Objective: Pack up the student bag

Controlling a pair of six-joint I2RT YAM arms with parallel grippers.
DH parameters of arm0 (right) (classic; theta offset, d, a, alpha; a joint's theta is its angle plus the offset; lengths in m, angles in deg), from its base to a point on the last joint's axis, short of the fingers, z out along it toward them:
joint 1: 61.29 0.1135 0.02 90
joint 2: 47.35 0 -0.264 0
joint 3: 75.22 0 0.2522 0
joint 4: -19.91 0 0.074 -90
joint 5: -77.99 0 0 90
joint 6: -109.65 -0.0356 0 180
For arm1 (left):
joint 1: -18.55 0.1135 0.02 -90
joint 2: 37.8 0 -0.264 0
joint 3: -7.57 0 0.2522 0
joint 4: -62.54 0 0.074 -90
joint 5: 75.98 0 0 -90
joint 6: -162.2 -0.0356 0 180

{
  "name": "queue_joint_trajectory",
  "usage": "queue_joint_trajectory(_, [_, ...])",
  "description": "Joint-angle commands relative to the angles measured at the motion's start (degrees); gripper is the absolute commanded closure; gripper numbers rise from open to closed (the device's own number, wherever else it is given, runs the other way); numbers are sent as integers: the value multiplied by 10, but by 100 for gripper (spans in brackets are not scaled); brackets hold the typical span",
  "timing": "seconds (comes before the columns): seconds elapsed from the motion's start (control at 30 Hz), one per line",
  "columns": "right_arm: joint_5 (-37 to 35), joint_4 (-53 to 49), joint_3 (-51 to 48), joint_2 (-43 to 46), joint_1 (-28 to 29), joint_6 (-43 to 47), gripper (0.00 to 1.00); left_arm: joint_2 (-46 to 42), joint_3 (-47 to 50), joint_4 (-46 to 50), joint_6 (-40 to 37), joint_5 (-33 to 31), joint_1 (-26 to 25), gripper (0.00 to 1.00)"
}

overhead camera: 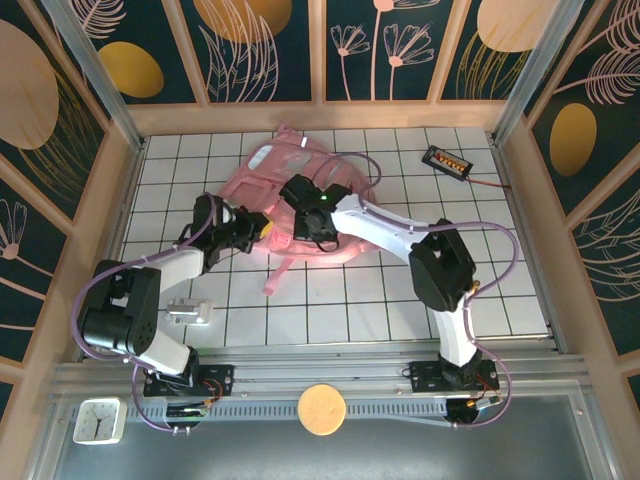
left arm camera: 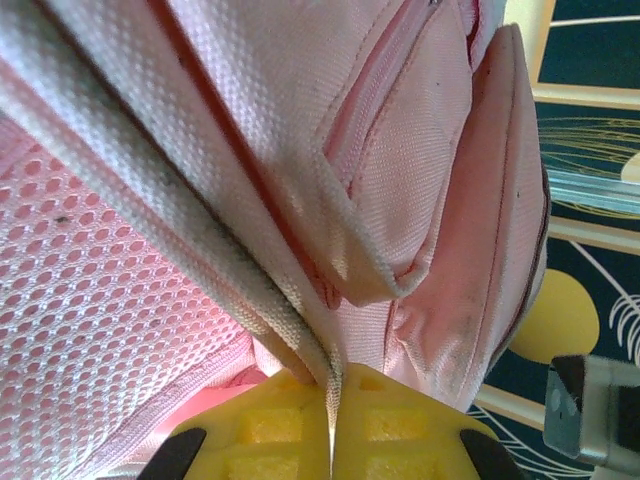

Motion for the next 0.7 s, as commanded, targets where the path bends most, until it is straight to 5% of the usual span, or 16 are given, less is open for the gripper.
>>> queue_joint_trajectory(0.0, [-8, -17, -66, 63, -41, 20, 100, -22, -27, 63, -66, -5, 55, 100])
queue_joint_trajectory(0.4, [95, 77, -131, 120, -137, 208, 100, 33, -111, 195, -212, -16, 129, 100])
queue_joint_trajectory(0.5, [179, 112, -116, 116, -130, 254, 100, 53, -136, 218, -243, -7, 151, 100])
queue_joint_trajectory(0.67, [200, 130, -76, 82, -72, 295, 100, 101, -213, 265, -299, -9, 154, 100])
